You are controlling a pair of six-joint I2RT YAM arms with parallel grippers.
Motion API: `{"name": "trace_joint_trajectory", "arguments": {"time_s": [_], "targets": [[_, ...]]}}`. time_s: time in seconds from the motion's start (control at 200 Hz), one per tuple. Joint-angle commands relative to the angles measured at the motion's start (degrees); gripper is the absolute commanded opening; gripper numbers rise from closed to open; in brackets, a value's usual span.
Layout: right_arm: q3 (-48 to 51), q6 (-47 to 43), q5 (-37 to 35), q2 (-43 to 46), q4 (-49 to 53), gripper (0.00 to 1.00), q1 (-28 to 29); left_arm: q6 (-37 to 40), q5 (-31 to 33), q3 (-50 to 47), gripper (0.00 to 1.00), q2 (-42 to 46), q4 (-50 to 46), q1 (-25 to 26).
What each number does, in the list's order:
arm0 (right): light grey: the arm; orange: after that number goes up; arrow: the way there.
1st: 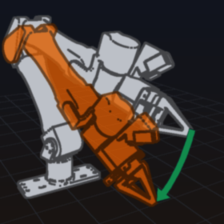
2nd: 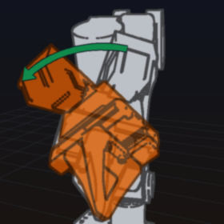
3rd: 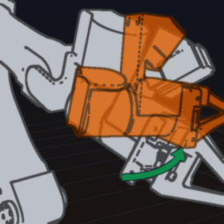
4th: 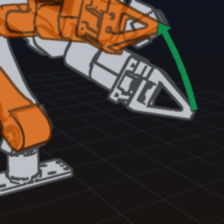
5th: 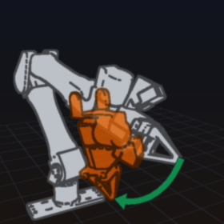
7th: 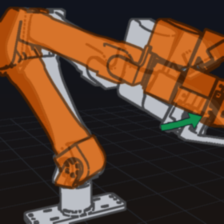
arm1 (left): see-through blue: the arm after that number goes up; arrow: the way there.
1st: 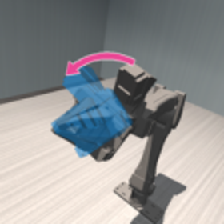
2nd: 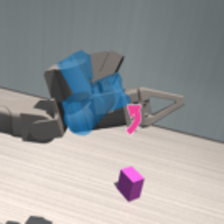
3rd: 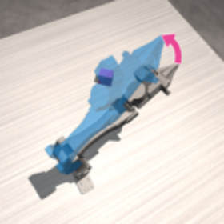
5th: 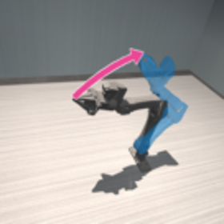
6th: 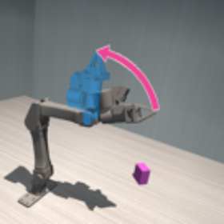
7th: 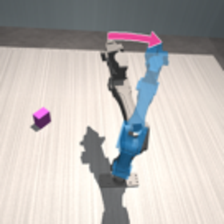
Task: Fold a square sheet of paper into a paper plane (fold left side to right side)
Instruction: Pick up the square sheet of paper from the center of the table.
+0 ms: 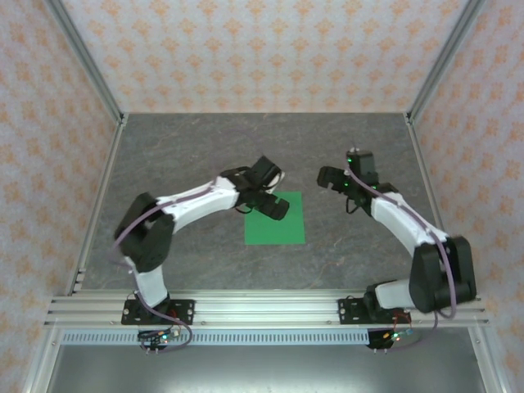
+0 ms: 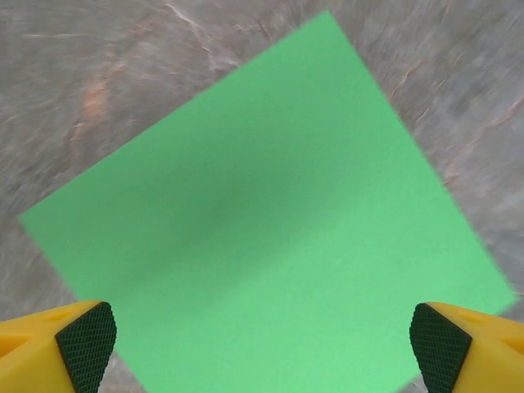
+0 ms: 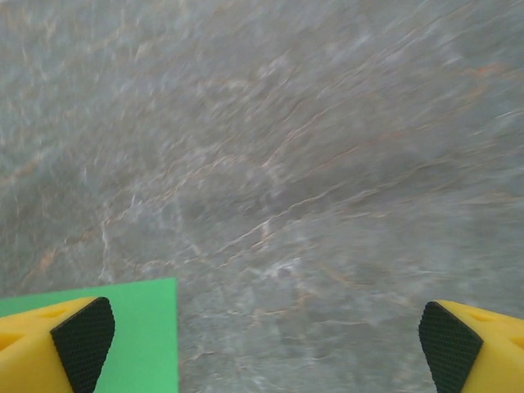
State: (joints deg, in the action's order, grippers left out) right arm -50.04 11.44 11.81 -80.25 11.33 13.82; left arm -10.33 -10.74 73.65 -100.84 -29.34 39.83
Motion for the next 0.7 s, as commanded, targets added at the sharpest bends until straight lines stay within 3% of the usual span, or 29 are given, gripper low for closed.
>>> {"name": "trace_joint_trajectory", "arguments": {"time_s": [0.0,0.25,0.49,0.696], "targets": [[-5.2,1.7,-1.7,-7.3,2.1,0.96,4.6,-9.4,-5.9,-9.0,0.96,5.3,7.0,-1.9],[-17.5,3.1,-3.3,-22.5,5.9,0.91,11.2,-22.4,-16.1,-20.8,0.91,7.1,20.0,-2.0],[-23.2,3.7,-3.1,-30.2,10.4,0.90,14.5,-24.2,-16.1,-20.9,0.90,3.2,20.1,-2.0],[-22.3,4.0,-2.5,-31.2,12.3,0.90,15.3,-24.1,-15.0,-20.8,0.89,1.6,18.5,-2.0]]}}
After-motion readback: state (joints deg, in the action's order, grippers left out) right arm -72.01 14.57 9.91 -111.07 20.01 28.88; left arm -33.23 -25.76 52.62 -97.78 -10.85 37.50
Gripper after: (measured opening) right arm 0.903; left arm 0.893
